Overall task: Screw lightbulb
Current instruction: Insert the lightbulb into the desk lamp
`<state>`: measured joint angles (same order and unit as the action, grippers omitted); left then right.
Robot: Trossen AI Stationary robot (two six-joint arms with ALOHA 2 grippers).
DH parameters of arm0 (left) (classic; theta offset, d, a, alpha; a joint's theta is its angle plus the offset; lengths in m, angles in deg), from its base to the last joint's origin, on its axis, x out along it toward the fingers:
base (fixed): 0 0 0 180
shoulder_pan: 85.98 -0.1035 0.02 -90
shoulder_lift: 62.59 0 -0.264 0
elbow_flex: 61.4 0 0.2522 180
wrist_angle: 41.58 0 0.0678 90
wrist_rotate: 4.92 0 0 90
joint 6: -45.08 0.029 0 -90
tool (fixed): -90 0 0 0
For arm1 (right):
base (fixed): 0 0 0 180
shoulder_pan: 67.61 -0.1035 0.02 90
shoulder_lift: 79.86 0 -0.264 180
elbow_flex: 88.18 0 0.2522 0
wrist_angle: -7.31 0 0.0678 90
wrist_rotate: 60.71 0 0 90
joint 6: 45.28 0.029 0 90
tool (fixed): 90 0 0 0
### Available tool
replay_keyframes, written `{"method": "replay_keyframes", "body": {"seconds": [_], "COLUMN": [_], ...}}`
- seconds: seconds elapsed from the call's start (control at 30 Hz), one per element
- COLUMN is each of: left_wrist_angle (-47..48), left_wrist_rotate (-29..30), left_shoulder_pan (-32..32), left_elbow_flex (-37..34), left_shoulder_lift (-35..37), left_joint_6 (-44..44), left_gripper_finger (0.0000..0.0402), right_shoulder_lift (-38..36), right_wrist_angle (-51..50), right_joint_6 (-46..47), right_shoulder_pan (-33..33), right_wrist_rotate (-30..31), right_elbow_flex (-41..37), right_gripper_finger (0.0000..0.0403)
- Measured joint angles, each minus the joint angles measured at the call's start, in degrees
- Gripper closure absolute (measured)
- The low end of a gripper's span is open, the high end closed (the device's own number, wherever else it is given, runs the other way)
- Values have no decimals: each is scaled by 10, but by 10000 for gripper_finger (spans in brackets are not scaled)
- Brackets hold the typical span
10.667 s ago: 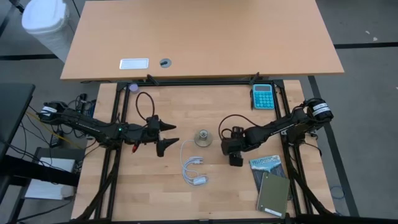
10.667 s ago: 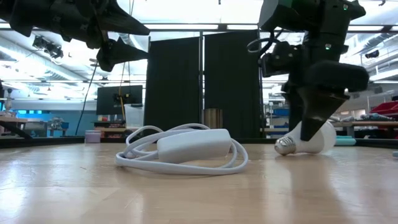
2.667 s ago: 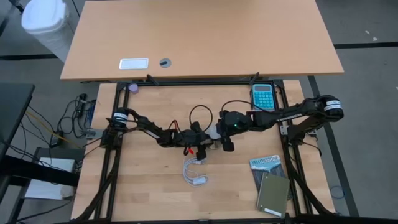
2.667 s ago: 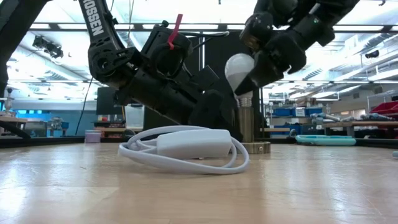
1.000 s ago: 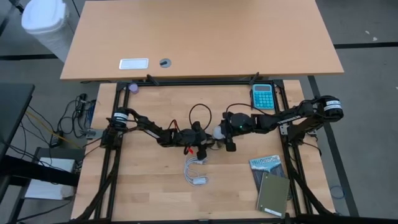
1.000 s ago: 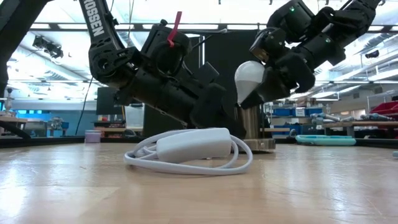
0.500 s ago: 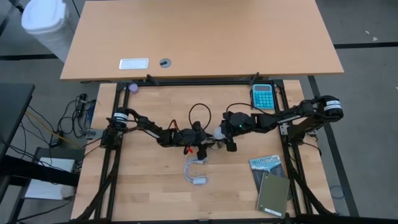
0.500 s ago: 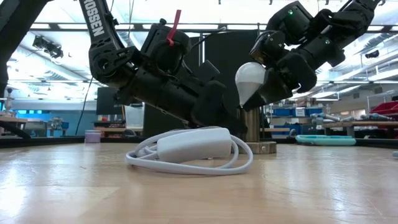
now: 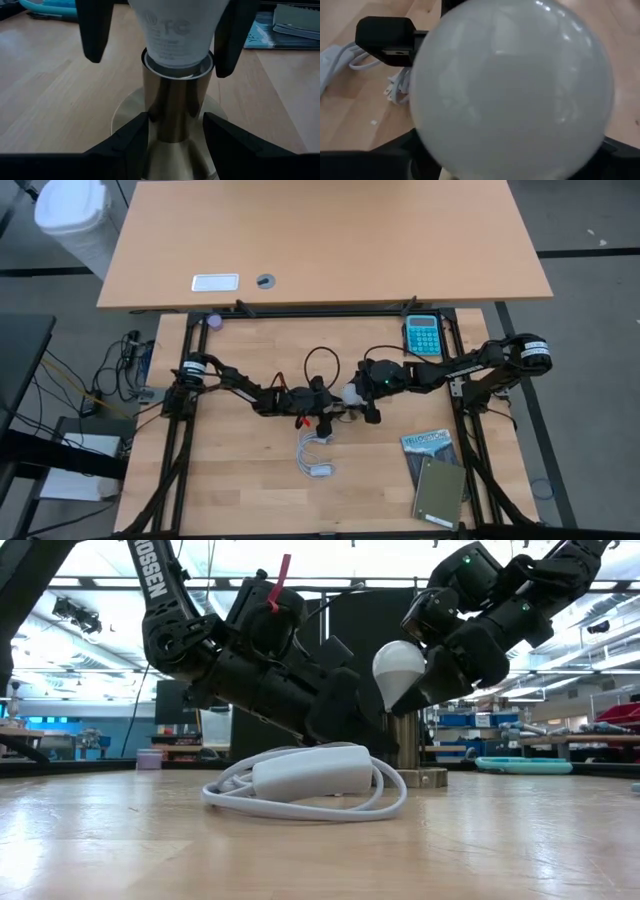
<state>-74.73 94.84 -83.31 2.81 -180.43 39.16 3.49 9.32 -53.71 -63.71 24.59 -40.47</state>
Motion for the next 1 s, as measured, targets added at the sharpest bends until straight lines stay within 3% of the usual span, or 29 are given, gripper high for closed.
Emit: {"method": "replay_keyframes", "body": {"seconds": [0.2, 0.5, 0.83, 1.0], "left_wrist_angle": [0, -18, -25, -2], "left_wrist_rotate": [-9, -24, -20, 26], "left_shoulder_pan": [0, 1, 1, 2], "left_elbow_flex": [0, 0, 18, 30], "left_shoulder_lift": [0, 0, -6, -7], "left_joint_6": [1, 30, 57, 73], "left_gripper_finger": [208, 206, 160, 159], "right_shoulder_lift": [0, -1, -1, -1], "right_wrist_angle": [0, -1, 0, -1], "right_joint_6": [-2, -8, -18, -14], "right_shoulder_pan": [0, -9, -4, -3], "right_wrist_rotate": [2, 1, 2, 10], "right_elbow_flex": [0, 0, 0, 0], "right_gripper_finger": [64, 65, 67, 68]}}
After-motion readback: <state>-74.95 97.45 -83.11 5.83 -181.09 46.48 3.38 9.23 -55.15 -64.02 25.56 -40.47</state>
